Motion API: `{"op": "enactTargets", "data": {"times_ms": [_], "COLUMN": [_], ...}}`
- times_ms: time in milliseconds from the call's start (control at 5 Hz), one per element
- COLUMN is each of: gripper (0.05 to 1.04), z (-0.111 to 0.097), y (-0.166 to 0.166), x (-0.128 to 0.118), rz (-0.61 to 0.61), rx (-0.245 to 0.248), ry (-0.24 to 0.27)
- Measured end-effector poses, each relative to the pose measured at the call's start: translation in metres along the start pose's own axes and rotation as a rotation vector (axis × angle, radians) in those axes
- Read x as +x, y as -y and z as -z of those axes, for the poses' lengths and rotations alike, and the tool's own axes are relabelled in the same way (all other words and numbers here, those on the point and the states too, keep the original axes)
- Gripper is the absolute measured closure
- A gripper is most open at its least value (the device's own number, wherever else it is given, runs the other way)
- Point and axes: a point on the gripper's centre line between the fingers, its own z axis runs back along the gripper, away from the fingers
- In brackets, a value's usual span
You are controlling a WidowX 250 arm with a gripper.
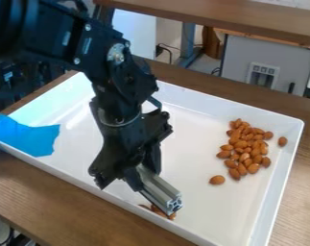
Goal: Sweep into pile
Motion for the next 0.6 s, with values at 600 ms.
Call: {"op": "enactTargets", "data": {"times_ms": [600], "gripper": [0.733], "z": [0.0022], "y": [-0.0038], "x": [-0.0019], "rz": [-0.076], "rx": [0.091], "ry": [-0.012]}}
